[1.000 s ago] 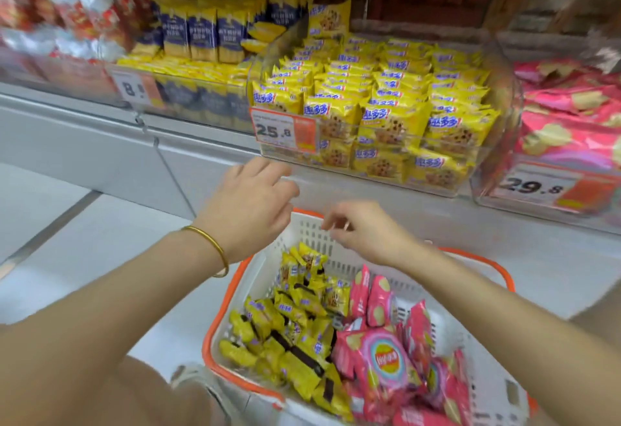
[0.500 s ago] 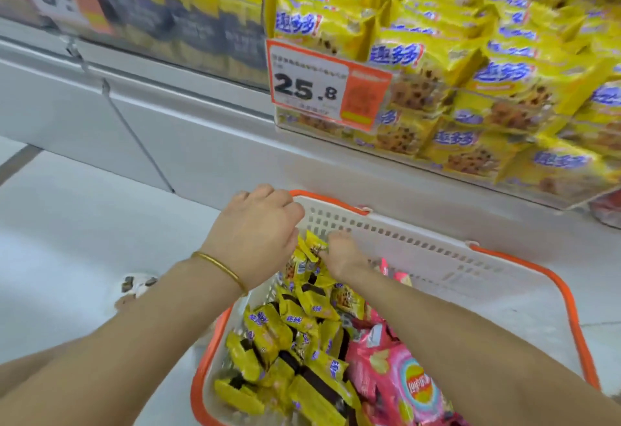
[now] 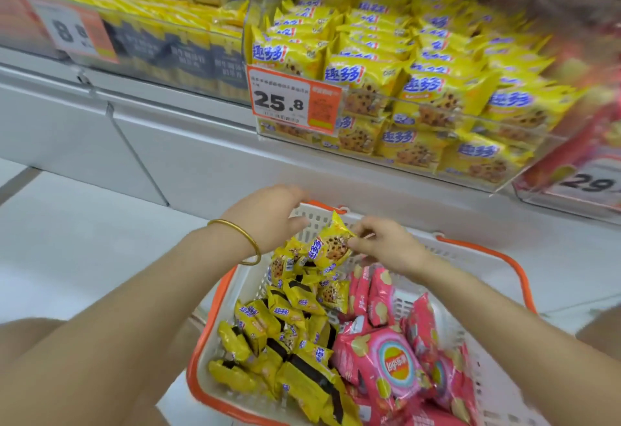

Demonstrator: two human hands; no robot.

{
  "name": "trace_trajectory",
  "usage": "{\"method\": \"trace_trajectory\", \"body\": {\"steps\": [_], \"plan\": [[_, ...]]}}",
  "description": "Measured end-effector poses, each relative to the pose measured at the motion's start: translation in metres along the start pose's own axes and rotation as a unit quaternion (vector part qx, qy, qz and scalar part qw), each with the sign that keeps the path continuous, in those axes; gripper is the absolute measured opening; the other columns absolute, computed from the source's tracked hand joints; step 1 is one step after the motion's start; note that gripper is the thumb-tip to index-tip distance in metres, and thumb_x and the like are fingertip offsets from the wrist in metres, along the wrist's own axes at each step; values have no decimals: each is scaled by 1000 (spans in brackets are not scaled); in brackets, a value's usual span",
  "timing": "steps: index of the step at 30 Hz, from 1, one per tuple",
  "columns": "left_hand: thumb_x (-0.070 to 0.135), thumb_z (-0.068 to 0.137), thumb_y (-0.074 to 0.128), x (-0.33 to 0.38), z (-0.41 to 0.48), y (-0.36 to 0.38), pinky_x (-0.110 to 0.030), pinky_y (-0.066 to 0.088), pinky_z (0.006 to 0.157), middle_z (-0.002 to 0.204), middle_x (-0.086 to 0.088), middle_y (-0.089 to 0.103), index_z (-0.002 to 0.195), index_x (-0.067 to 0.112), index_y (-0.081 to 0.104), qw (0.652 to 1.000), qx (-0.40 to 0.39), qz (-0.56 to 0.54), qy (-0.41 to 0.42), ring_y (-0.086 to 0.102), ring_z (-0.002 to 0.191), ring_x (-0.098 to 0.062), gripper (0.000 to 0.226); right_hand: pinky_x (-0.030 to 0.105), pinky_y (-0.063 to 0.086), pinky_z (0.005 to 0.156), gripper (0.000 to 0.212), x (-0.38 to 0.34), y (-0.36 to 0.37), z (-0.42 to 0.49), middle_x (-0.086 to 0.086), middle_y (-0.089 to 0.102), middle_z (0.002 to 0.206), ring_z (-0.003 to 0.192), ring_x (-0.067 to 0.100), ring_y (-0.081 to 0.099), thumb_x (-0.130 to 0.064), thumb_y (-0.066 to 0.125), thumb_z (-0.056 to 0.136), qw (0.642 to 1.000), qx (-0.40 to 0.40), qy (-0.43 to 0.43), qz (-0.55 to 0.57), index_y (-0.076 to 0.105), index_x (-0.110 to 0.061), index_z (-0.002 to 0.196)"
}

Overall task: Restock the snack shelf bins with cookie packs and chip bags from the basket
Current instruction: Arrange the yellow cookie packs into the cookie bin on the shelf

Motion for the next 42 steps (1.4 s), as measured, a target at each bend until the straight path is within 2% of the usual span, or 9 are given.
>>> {"method": "trace_trajectory", "body": {"steps": [4, 9, 14, 19, 22, 25, 28, 32, 42], "plan": [[26, 87, 64, 36, -9, -16, -21, 44, 85, 128, -4, 54, 137, 18, 42, 977, 14, -211, 13, 56, 100, -12, 55, 31, 57, 69, 7, -52, -31, -46, 10, 65, 79, 65, 8, 66, -7, 55, 93, 995, -23, -61, 80, 54, -5, 86], [17, 83, 68, 52, -19, -51, -29, 51, 83, 105, -10, 64, 123, 7, 55, 938, 71, -334, 50, 63, 97, -21, 43, 34, 56, 67, 11, -96, -54, -79, 10, 68, 84, 71, 12, 67, -13, 58, 90, 985, 21, -111, 133, 55, -8, 100], [13, 83, 68, 64, -13, -111, -16, 46, 59, 82, 1, 65, 105, 14, 55, 926, 192, -303, 121, 58, 63, 1, 26, 35, 57, 67, 52, -168, -87, -72, 6, 59, 93, 82, 19, 67, -11, 68, 82, 969, 54, -237, 39, 48, -27, 128], [36, 88, 55, 39, 14, -145, -34, 41, 94, 115, -1, 55, 115, 14, 56, 883, 451, -75, 107, 51, 112, -19, 35, 32, 58, 59, 37, -216, -126, -17, 5, 61, 84, 68, 13, 65, -5, 68, 83, 956, 127, -231, 126, 53, -15, 116], [47, 89, 31, 22, 36, -141, -48, 29, 109, 136, -7, 50, 121, 16, 59, 905, 415, 35, 90, 38, 133, -24, 52, 36, 59, 61, 36, -227, -144, 40, 7, 56, 94, 75, 18, 64, -5, 69, 83, 936, 229, -209, 164, 47, -15, 109], [48, 89, 19, 18, 50, -135, -45, 14, 115, 145, -5, 42, 126, 19, 57, 925, 365, 80, 68, 27, 141, -21, 60, 45, 57, 77, 38, -243, -159, 98, 5, 57, 102, 94, 28, 64, -8, 72, 80, 923, 310, -202, 102, 54, -15, 113], [50, 87, 13, 11, 57, -129, -44, 15, 116, 145, -6, 42, 124, 19, 58, 931, 351, 76, 69, 27, 141, -23, 66, 34, 47, 96, 42, -261, -168, 141, 7, 57, 119, 112, 26, 58, -10, 70, 81, 914, 349, -208, 0, 56, -10, 121], [45, 92, 21, 6, 61, -123, -46, 27, 113, 138, -12, 50, 117, 13, 63, 931, 351, 60, 80, 35, 136, -28, 58, 16, 34, 90, 38, -264, -174, 167, 2, 55, 129, 120, 17, 49, -13, 65, 85, 899, 363, -205, -137, 56, -14, 122], [44, 93, 25, 5, 65, -123, -45, 29, 112, 138, -12, 50, 119, 12, 61, 928, 359, 45, 91, 35, 136, -28, 54, 24, 35, 94, 43, -267, -175, 180, 10, 51, 131, 122, 23, 45, -18, 68, 85, 877, 314, -204, -301, 54, -10, 125]]}}
Point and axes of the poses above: each hand's wrist, its own z-axis towards the middle knuckle, its own y-axis out of the palm, x = y × z, the point moved 1 cm from there along z, towards the middle knuckle
